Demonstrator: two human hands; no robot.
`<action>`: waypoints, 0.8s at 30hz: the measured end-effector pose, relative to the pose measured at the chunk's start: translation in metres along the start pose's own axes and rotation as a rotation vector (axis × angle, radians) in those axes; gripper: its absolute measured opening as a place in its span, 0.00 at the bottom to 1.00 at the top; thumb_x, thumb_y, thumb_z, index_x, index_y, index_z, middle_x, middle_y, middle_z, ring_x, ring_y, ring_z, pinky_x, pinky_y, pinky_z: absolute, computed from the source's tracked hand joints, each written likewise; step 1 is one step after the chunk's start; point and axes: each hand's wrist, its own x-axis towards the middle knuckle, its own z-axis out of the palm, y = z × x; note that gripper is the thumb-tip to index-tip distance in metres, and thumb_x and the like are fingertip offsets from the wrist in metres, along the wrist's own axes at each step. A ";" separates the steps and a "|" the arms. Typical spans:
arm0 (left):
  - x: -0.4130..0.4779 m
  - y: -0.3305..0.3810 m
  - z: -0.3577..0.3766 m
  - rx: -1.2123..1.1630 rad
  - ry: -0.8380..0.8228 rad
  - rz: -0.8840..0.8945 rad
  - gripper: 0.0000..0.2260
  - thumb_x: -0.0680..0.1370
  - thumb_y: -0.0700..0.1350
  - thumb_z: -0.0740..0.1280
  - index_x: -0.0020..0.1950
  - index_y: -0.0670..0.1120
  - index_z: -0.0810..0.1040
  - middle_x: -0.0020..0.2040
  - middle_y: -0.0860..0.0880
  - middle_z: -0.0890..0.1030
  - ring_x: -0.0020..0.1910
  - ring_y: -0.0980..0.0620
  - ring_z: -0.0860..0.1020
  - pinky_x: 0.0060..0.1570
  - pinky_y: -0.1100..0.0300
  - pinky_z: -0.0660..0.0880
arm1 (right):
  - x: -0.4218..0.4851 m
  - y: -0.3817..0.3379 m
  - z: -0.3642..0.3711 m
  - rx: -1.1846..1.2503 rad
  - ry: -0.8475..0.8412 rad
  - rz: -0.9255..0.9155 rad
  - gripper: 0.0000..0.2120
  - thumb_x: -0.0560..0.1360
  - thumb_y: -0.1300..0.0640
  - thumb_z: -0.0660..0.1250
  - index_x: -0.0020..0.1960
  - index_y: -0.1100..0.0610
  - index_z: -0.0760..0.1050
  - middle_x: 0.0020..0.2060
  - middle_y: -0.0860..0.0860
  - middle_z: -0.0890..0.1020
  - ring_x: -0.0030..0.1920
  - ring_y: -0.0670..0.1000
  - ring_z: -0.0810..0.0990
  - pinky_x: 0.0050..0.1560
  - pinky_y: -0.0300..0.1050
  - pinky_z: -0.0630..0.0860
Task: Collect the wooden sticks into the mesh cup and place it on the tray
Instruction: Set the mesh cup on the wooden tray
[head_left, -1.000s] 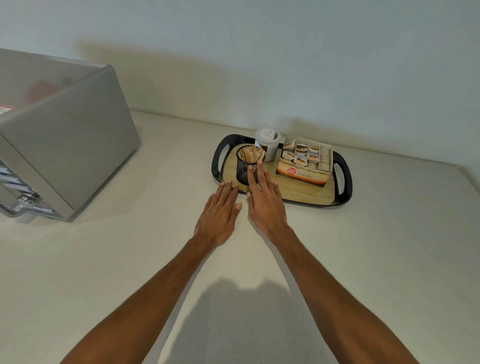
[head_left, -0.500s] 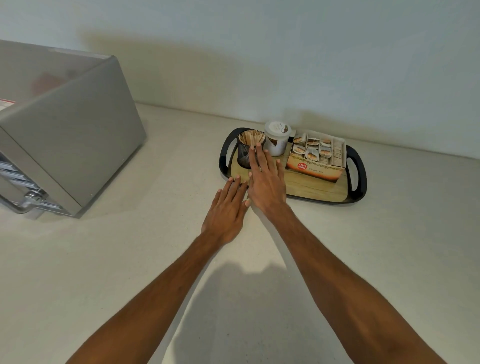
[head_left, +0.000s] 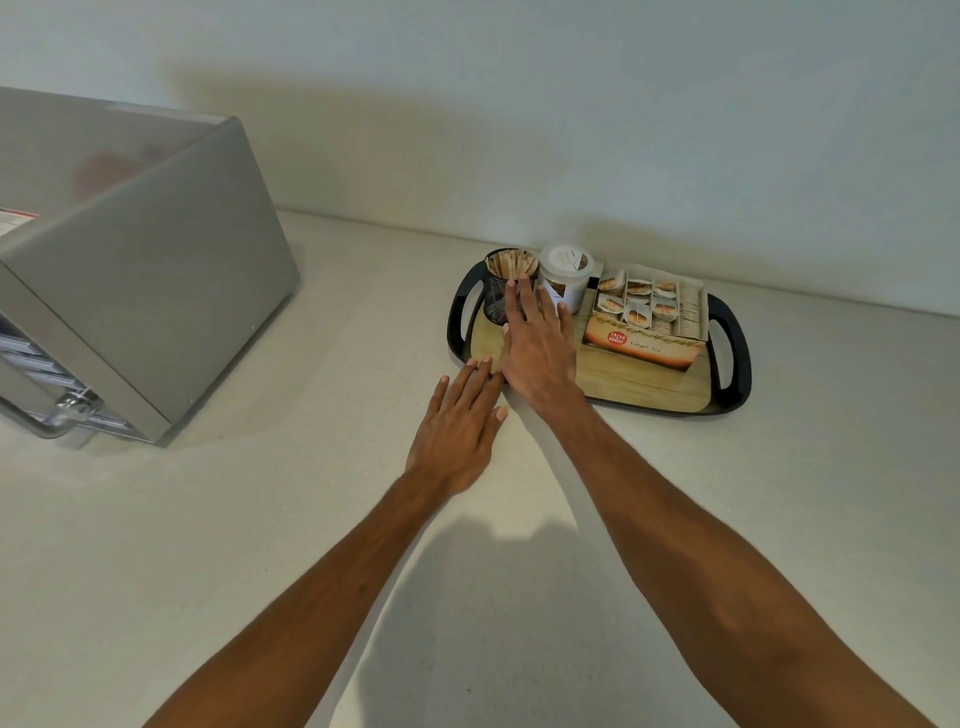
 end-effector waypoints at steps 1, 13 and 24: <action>0.000 0.000 0.001 -0.001 -0.001 0.002 0.27 0.91 0.58 0.45 0.90 0.52 0.49 0.90 0.51 0.47 0.89 0.51 0.44 0.88 0.45 0.44 | 0.001 0.000 0.000 0.001 -0.003 0.000 0.36 0.85 0.50 0.61 0.88 0.54 0.47 0.87 0.53 0.50 0.86 0.57 0.51 0.84 0.63 0.54; 0.002 -0.002 0.006 -0.010 -0.003 -0.001 0.28 0.91 0.60 0.44 0.90 0.53 0.46 0.89 0.53 0.45 0.88 0.53 0.42 0.88 0.45 0.45 | 0.016 -0.001 -0.003 -0.015 -0.013 0.024 0.33 0.86 0.49 0.57 0.87 0.54 0.50 0.87 0.53 0.52 0.86 0.57 0.53 0.83 0.65 0.55; 0.001 -0.002 0.006 -0.007 -0.001 -0.002 0.27 0.91 0.59 0.45 0.90 0.53 0.48 0.90 0.52 0.46 0.89 0.52 0.42 0.88 0.44 0.46 | 0.025 0.002 -0.001 -0.029 -0.036 0.024 0.33 0.87 0.48 0.56 0.88 0.54 0.49 0.87 0.53 0.50 0.86 0.56 0.53 0.83 0.66 0.53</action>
